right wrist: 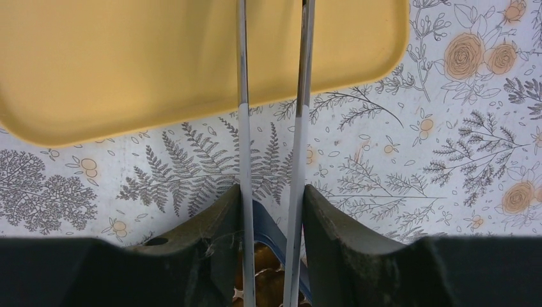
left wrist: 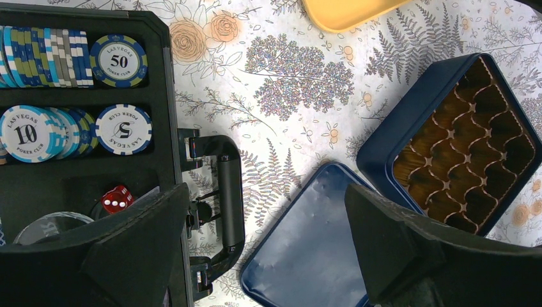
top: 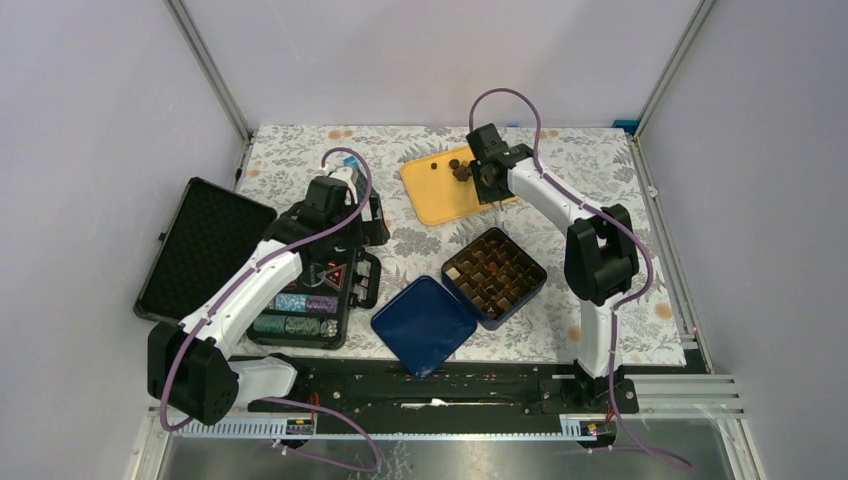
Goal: Pack the chocolate
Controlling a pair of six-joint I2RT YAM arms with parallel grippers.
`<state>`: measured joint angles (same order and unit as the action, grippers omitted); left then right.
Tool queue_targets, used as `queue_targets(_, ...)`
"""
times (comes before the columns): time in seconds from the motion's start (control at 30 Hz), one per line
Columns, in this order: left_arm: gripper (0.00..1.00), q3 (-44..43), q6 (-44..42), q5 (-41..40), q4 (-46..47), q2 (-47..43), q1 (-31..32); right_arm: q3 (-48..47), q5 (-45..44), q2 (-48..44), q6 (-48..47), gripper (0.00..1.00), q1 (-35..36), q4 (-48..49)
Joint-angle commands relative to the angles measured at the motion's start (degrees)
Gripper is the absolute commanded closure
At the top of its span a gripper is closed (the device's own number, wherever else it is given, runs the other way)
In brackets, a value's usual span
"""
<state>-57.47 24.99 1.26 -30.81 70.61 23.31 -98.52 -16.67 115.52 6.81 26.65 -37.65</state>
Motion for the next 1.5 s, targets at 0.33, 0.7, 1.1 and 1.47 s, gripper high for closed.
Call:
queue_targets(0.33, 0.01, 0.8, -1.3, -2.3, 1.4, -1.1, 0.0, -7.8, -5.4, 3.7, -1.6, 0.57, 1.1, -0.6)
queue_targets(0.7, 0.01, 0.4, -1.3, -2.5, 1.4, -0.4, 0.0, -8.9, -4.6, 3.6, -1.4, 0.73, 1.1, -0.6)
queue_targets(1.1, 0.01, 0.3, -1.0, -2.2, 1.5, -0.1, 0.0, -3.3, -3.2, -4.3, -1.0, 0.98, 1.1, -0.7)
queue_targets(1.47, 0.01, 0.2, -0.7, -1.5, 1.5, -0.3, 0.0, 5.0, -1.4, -15.9, -0.7, 0.98, 1.1, -0.6)
